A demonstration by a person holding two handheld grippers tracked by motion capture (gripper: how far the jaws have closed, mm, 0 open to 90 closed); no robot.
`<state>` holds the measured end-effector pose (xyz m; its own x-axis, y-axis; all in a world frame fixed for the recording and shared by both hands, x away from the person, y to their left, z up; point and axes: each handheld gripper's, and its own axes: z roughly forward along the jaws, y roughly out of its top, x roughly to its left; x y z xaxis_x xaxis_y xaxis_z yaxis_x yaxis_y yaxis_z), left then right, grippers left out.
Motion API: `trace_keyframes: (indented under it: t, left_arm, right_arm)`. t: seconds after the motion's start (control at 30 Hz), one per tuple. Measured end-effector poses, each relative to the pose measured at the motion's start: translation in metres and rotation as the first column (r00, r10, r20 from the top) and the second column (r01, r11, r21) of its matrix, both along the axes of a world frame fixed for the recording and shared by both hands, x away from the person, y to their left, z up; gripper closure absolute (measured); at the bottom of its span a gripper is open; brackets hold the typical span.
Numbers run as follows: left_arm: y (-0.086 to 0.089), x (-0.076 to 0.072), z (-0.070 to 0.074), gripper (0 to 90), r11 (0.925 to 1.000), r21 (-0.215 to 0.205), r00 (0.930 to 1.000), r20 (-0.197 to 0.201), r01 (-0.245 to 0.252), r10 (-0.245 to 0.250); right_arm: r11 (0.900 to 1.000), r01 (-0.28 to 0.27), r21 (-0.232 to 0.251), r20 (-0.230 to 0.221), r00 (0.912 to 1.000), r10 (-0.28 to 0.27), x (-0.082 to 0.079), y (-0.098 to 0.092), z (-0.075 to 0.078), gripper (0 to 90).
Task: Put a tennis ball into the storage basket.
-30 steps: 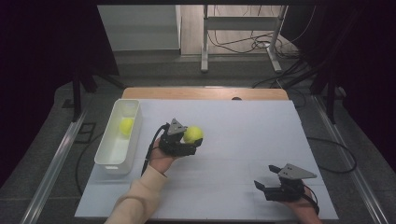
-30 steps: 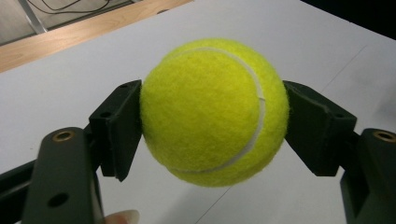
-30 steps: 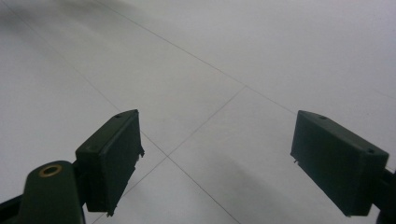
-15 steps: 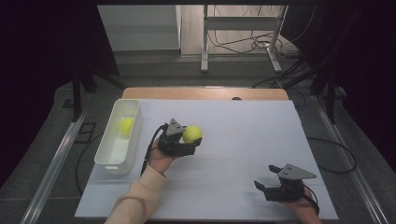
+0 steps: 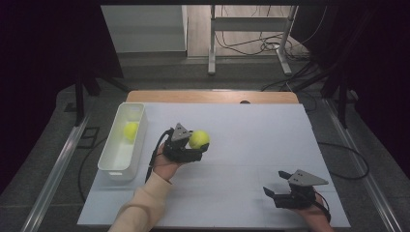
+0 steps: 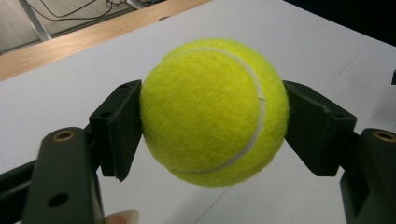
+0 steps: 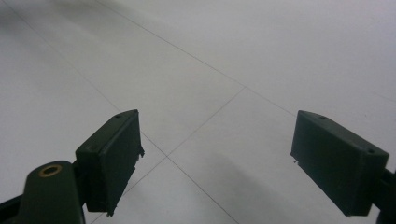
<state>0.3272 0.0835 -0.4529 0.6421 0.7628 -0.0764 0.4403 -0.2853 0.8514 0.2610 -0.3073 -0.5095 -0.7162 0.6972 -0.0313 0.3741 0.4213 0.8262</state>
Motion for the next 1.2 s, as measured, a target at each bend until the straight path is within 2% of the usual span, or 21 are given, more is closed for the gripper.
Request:
trace_keyframes:
  t: [0.6,1.2]
  left_arm:
    - [-0.0027,0.0006,-0.0042,26.3,0.9998,0.017,0.9999,-0.011,0.004,-0.004]
    - [-0.0060,0.0006,-0.0073,26.3,0.9996,0.027,0.9998,-0.016,0.007,-0.006]
  right_arm:
    - [1.000,-0.009,-0.021,-0.004,1.0000,0.009,-0.0003,0.0014,-0.0005,16.6]
    - [1.000,-0.014,-0.015,0.000,0.9999,0.014,-0.0002,0.0012,-0.0004,16.6]
